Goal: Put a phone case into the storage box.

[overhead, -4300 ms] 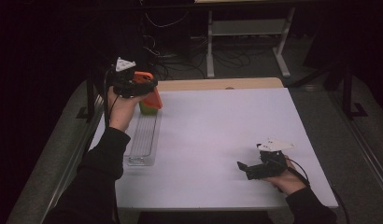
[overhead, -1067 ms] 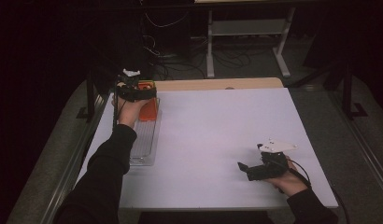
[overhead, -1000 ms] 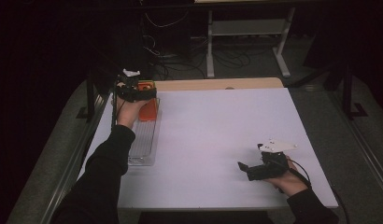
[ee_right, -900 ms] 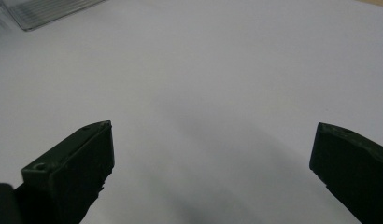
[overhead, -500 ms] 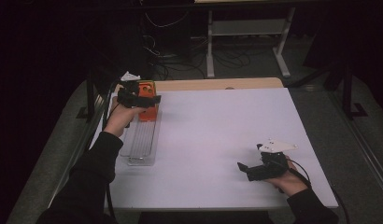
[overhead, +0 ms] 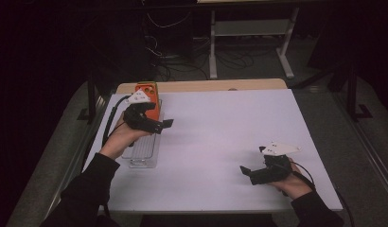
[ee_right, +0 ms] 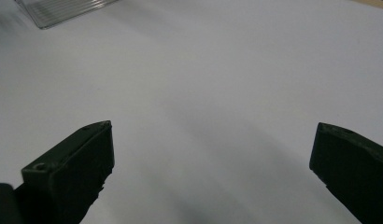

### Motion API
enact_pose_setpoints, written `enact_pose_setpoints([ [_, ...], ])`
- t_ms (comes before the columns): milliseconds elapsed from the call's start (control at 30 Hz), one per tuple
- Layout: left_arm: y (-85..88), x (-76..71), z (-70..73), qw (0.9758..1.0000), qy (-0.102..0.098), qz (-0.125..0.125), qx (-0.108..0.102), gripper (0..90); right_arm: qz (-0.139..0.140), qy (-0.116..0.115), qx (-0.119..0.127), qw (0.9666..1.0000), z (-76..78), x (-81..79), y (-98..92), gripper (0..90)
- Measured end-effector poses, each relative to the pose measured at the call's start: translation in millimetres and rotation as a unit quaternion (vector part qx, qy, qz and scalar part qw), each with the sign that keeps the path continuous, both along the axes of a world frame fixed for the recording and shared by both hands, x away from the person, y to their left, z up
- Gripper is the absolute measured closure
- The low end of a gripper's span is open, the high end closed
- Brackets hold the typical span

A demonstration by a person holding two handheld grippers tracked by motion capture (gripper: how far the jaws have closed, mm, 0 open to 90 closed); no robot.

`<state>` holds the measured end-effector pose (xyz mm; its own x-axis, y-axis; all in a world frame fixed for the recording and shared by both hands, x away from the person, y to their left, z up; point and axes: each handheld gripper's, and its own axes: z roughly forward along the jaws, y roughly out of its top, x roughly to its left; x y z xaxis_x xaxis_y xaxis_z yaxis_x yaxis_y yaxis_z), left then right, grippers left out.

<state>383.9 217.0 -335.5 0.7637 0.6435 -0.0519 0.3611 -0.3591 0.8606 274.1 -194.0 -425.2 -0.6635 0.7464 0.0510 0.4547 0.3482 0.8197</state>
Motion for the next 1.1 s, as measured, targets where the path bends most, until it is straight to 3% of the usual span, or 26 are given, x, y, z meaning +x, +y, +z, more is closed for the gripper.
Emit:
enact_pose_setpoints([
  [267,-1.4,-32.2,-14.2,0.9994,-0.006,-0.033,0.004,0.0,0.007,0.004,0.0,1.0,0.5,-0.8,0.5,0.0],
  [567,2.5,-60.2,-39.1,0.9989,-0.002,-0.044,0.014,0.0,0.009,0.009,0.001,0.9999,0.6,-2.1,2.3,0.0],
  [933,15.4,-75.3,-53.8,0.9987,0.003,-0.047,-0.02,0.0,0.014,0.003,0.0,0.9999,0.3,-1.6,1.9,0.0],
  [1100,20.6,-78.9,-61.4,0.9987,0.011,-0.048,-0.011,0.0,0.012,0.003,0.001,0.9999,1.0,-2.1,1.8,0.0],
])
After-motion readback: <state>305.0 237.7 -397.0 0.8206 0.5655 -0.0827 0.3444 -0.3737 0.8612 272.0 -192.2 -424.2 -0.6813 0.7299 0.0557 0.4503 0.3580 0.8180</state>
